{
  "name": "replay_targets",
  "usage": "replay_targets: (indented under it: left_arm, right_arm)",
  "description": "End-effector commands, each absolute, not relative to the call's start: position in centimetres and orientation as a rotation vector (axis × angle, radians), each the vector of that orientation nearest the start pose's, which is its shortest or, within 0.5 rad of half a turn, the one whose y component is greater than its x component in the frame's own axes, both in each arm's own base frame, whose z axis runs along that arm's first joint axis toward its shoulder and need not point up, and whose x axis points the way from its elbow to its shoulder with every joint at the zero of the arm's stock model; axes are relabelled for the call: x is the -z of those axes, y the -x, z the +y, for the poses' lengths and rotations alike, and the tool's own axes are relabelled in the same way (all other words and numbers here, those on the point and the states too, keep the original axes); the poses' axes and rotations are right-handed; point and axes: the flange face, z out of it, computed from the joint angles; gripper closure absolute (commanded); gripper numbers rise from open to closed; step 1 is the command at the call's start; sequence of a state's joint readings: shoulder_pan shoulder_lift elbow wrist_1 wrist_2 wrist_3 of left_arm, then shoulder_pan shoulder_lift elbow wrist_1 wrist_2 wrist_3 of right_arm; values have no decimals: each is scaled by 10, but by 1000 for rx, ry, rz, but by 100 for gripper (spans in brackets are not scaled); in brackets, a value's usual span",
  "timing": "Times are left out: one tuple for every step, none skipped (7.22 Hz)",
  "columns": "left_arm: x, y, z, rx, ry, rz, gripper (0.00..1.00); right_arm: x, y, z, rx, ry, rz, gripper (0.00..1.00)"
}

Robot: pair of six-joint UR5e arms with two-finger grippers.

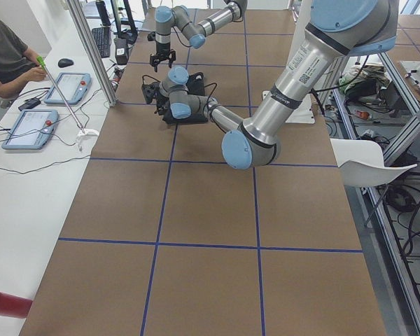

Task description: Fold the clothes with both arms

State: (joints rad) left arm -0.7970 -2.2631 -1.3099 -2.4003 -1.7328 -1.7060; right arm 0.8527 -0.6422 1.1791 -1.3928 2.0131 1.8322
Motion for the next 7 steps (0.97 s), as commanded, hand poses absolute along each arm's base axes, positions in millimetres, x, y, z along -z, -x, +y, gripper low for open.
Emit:
replay_targets:
  left_arm:
    - [-243,-428,-611,668,-277,1299,0]
    - [-254,-416,-600,605,-312,1280,0]
    - [-277,-392,-582,531,-370,1248,0]
    - [-294,-365,-577,491,-408,1223,0]
    - [-312,-342,-570,472,-376,1218,0]
    - [-316,-339,-567,470,-370,1217,0]
    - [-317,-338,-566,470,-370,1217,0]
  right_arm:
    - [-210,478,-626,-837,204,-868,0]
    - [-206,482,-589,-821,209,-903,0]
    - [-198,521,-546,-787,209,-897,6]
    - [-198,555,-519,-776,136,-865,55]
    - [-197,576,-498,-738,95,-853,100]
    - [-197,581,-493,-695,72,-851,100]
    - [-200,588,-494,-621,31,-836,100]
